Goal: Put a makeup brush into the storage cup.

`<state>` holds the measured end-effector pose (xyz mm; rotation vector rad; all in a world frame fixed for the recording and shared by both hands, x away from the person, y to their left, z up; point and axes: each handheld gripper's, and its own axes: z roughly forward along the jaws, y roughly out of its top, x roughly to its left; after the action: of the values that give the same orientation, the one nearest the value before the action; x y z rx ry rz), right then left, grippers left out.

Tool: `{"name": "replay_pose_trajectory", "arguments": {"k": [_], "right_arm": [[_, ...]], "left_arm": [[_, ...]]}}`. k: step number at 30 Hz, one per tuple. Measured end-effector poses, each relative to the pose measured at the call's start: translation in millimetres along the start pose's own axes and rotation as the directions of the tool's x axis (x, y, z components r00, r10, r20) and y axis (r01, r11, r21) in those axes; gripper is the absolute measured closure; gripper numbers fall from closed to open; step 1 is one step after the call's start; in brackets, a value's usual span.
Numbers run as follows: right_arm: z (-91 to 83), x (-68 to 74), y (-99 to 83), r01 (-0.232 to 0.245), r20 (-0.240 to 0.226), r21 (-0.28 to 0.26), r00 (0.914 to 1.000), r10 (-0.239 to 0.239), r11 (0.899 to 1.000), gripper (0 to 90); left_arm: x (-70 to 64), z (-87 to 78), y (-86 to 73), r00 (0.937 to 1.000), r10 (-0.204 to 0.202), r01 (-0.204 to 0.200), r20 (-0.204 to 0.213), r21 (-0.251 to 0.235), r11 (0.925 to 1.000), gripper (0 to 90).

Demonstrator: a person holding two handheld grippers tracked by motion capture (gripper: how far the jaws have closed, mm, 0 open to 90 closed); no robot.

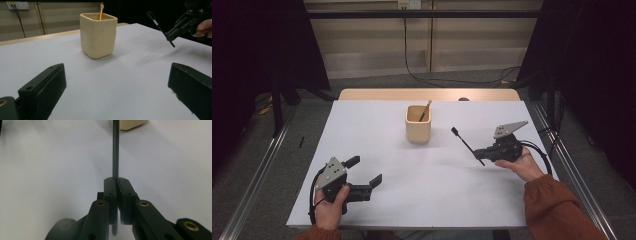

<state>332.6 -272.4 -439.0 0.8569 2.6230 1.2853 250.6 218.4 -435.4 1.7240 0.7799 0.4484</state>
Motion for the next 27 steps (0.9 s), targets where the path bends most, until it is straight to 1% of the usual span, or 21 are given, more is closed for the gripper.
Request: {"name": "replay_pose_trajectory", "arguments": {"k": [4, 7, 8, 10, 11, 13, 16, 17, 19, 20, 24, 25, 27], "right_arm": [[-0.5, 3.9, -2.3, -0.015, 0.006, -0.030, 0.9999, 0.015, 0.999, 85.8], [-1.3, 7.2, -3.8, -0.006, 0.021, -0.045, 0.9997, 0.007, 0.999, 85.8], [-2.2, 7.4, -4.6, -0.005, 0.027, -0.058, 0.9996, 0.007, 0.998, 85.8], [-4.1, 8.0, -6.7, 0.005, 0.030, -0.076, 0.9996, -0.003, 0.997, 85.8], [-5.3, 7.8, -8.2, -0.001, 0.024, -0.094, 0.9997, 0.004, 0.996, 85.8], [-7.5, 8.6, -10.6, -0.003, 0.026, -0.108, 0.9996, 0.006, 0.994, 85.8], [-11.3, 10.1, -13.9, -0.014, 0.023, -0.149, 0.9996, 0.017, 0.989, 85.8], [-12.3, 10.7, -14.6, -0.022, 0.012, -0.168, 0.9996, 0.025, 0.986, 85.8], [-12.9, 12.1, -15.0, -0.026, 0.012, -0.186, 0.9995, 0.028, 0.982, 85.8], [-13.0, 13.2, -14.9, -0.028, 0.003, -0.194, 0.9996, 0.029, 0.981, 85.8], [-14.3, 16.9, -13.9, -0.022, -0.001, -0.231, 0.9998, 0.022, 0.973, 85.8], [-14.8, 17.1, -13.8, -0.032, -0.008, -0.233, 0.9995, 0.031, 0.972, 85.8], [-16.2, 16.9, -14.9, -0.038, -0.021, -0.254, 0.9992, 0.034, 0.967, 85.8]], "left_arm": [[0.3, -0.1, 0.0, 1.0000, 0.001, -0.001, 0.000, 0.000, 1.0000, 1.7], [0.2, 0.0, 0.1, 1.0000, 0.002, -0.002, 0.001, 0.000, 1.0000, 1.7], [-0.1, 0.1, 0.0, 1.0000, 0.000, 0.000, 0.001, -0.001, 1.0000, 1.7], [-0.1, 0.3, -0.1, 1.0000, 0.004, -0.004, 0.005, -0.002, 1.0000, 1.7], [0.0, 0.2, -0.1, 1.0000, 0.005, -0.005, 0.005, -0.002, 1.0000, 1.7], [0.1, 0.0, 0.0, 1.0000, 0.004, -0.004, 0.005, 0.000, 1.0000, 1.7], [-0.1, -0.1, 0.1, 1.0000, 0.003, -0.003, 0.005, -0.001, 1.0000, 1.7], [-0.1, -0.2, 0.1, 1.0000, 0.004, -0.004, 0.004, -0.002, 1.0000, 1.7], [-0.1, 0.2, -0.1, 1.0000, 0.003, -0.003, 0.003, -0.003, 1.0000, 1.7], [-0.1, 0.1, -0.1, 1.0000, 0.002, -0.002, 0.002, -0.001, 1.0000, 1.7], [0.2, -0.5, 0.1, 1.0000, 0.005, -0.005, 0.002, -0.004, 1.0000, 1.7], [0.3, -0.7, 0.2, 1.0000, 0.007, -0.007, 0.002, -0.004, 1.0000, 1.7], [0.0, -1.0, 0.3, 1.0000, 0.004, -0.004, 0.004, -0.006, 1.0000, 1.7]]}}
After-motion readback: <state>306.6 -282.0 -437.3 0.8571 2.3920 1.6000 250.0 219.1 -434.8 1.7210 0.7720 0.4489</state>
